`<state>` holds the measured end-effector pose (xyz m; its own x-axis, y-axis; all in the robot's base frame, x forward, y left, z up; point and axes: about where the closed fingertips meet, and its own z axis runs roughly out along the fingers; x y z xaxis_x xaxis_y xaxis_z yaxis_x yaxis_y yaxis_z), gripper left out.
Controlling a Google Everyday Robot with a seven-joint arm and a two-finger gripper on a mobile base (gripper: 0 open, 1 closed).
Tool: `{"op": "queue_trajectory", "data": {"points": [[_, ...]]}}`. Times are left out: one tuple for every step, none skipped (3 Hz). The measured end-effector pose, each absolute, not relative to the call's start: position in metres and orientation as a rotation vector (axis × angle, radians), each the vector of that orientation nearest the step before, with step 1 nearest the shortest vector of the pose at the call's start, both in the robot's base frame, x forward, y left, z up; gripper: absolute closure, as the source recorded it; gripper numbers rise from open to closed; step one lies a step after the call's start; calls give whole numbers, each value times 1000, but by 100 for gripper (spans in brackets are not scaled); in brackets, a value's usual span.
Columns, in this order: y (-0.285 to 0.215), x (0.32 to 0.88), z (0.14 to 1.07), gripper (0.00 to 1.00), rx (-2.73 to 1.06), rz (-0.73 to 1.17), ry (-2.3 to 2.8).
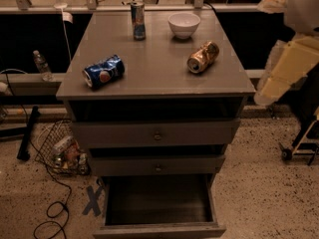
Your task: Place pepsi can into bottom drawer
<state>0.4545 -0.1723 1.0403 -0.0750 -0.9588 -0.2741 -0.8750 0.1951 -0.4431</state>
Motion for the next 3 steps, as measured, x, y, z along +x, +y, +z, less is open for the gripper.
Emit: {"op": "queue_trajectory", "data": {"points": [[-125,519,1015,0,-1772,-125,1874],[-68,595,972,0,-1831,16,1791],[-27,651,935,0,-1829,164,1745]]}}
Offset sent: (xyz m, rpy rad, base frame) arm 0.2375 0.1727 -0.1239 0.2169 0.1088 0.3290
